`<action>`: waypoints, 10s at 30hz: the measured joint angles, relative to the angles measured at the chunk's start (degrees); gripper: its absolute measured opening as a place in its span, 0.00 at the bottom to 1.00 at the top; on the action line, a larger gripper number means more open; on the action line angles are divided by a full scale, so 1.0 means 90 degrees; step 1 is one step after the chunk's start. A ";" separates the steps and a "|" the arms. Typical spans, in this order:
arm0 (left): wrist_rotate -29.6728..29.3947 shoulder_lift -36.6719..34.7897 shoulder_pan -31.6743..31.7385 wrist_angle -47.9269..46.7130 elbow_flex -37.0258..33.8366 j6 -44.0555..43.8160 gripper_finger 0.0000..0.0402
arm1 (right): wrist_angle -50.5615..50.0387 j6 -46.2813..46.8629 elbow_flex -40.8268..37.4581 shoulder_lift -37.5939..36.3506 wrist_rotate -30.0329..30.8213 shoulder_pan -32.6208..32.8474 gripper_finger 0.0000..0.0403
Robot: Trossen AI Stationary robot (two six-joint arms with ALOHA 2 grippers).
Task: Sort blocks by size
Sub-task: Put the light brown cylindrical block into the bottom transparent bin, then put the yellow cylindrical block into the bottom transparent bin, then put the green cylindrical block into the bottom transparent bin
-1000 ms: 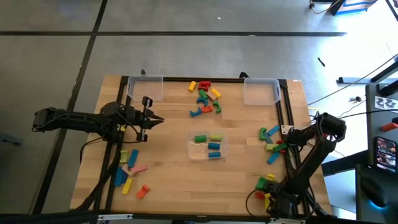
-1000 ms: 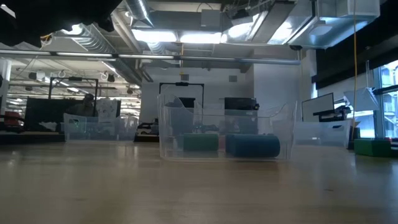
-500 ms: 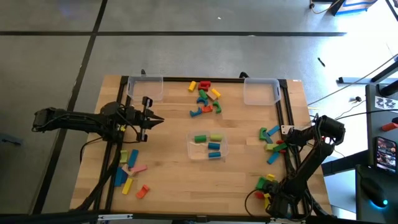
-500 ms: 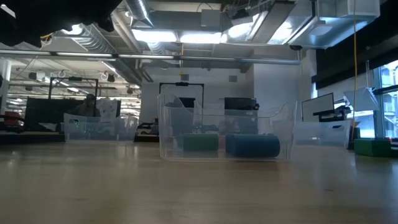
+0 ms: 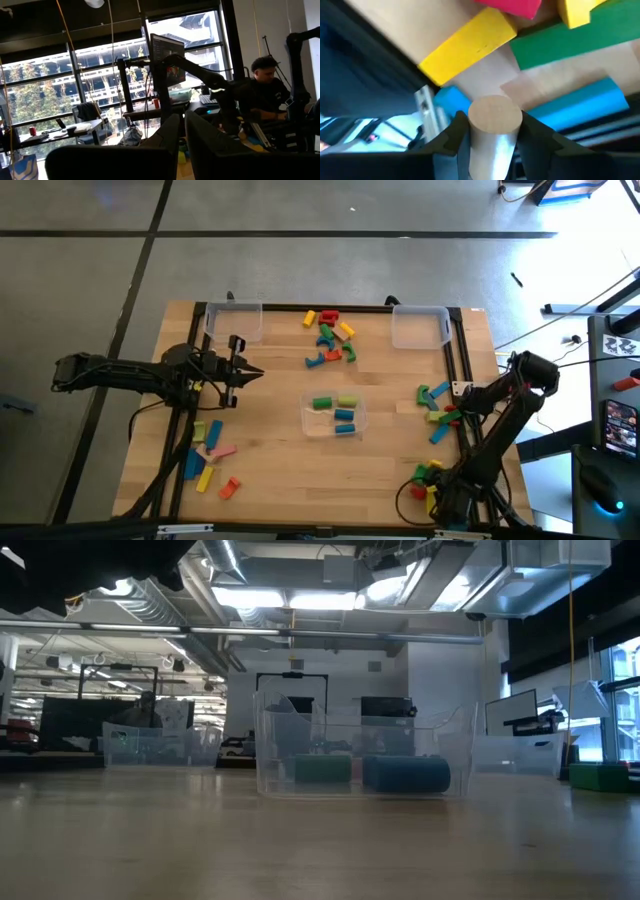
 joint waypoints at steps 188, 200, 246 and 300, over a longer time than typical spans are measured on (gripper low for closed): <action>-0.2347 0.6813 -0.0106 -0.7636 0.6963 -0.0350 0.35 | 0.5799 -1.1156 -0.3781 -0.3063 0.4764 -0.5484 0.68; -0.2348 0.6813 -0.1058 -0.7586 0.6963 -0.0709 0.36 | 0.5806 -1.1142 -0.3781 -0.3063 0.4764 -0.5484 0.68; -0.2375 0.6834 0.0931 -0.7385 0.6963 -0.0828 0.56 | 0.5811 -1.1140 -0.3781 -0.3063 0.4764 -0.5484 0.68; -0.2329 0.9550 0.2612 -0.8006 0.8422 0.0396 0.56 | 0.5763 -1.1373 -0.3781 -0.3063 0.5291 -0.5486 0.68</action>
